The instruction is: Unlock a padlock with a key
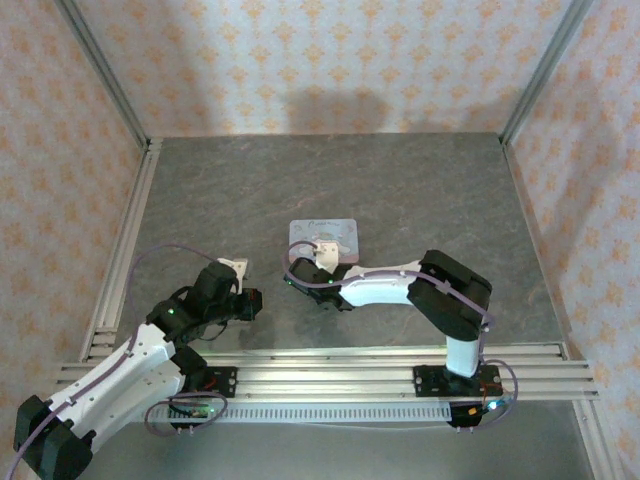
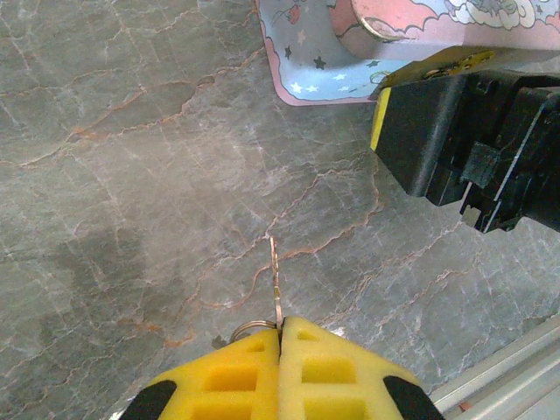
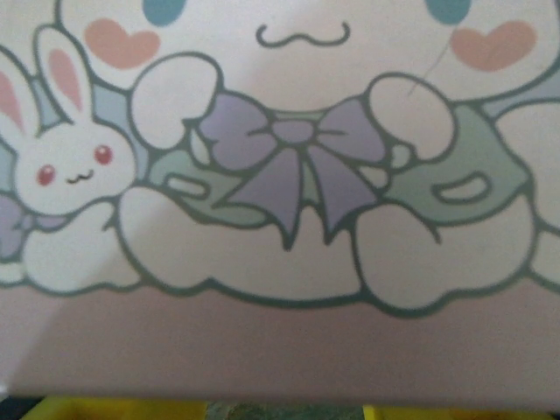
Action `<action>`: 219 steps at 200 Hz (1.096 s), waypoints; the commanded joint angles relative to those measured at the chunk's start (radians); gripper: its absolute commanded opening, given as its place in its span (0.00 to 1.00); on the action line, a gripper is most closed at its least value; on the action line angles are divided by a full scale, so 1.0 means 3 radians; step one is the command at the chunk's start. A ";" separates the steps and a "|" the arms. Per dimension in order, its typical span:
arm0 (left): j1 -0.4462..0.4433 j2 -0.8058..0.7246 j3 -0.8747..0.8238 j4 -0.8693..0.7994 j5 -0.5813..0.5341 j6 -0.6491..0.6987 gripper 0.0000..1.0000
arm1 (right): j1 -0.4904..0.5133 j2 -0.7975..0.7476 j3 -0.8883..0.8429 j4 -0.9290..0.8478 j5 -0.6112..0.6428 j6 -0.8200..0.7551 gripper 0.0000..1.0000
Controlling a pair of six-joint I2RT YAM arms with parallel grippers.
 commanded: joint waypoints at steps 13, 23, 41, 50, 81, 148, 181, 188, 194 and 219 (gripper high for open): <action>-0.0034 -0.0037 -0.0005 0.0008 -0.0016 0.0055 0.00 | -0.0053 0.0003 -0.0088 0.0173 -0.0051 -0.0154 0.45; -0.0038 -0.0037 -0.0005 0.0003 -0.0021 0.0054 0.00 | -0.0053 0.0005 -0.0088 0.0187 -0.0058 -0.0169 0.42; -0.0044 -0.0041 -0.0005 -0.0008 -0.0026 0.0049 0.00 | -0.0053 -0.0003 -0.0094 0.0204 -0.0072 -0.0198 0.33; -0.0052 -0.0045 -0.0005 -0.0008 -0.0029 0.0047 0.00 | -0.0053 -0.0020 -0.0106 0.0218 -0.0081 -0.0214 0.28; -0.0063 -0.0063 -0.0014 -0.0012 -0.0057 0.0044 0.00 | -0.0053 -0.0101 -0.0124 0.0204 -0.0181 -0.0260 0.20; -0.0191 -0.0178 -0.0100 0.0220 -0.0010 0.0151 0.00 | -0.0057 -0.0372 -0.0116 0.0014 -0.0723 -0.0166 0.07; -0.0293 -0.0242 -0.0182 0.0450 0.0077 0.0258 0.00 | -0.0088 -0.0536 -0.0063 -0.0150 -0.0994 -0.0084 0.04; -0.0324 -0.0269 -0.0184 0.0481 0.0070 0.0300 0.00 | -0.0107 -0.0572 -0.0072 -0.0152 -0.1073 -0.0061 0.03; -0.0352 -0.0294 -0.0181 0.0482 0.0046 0.0335 0.00 | -0.0128 -0.0595 -0.0077 -0.0142 -0.1147 -0.0039 0.03; -0.0410 -0.0329 -0.0125 0.0461 0.0043 0.0488 0.00 | -0.0218 -0.0664 -0.0119 -0.0090 -0.1477 0.0027 0.00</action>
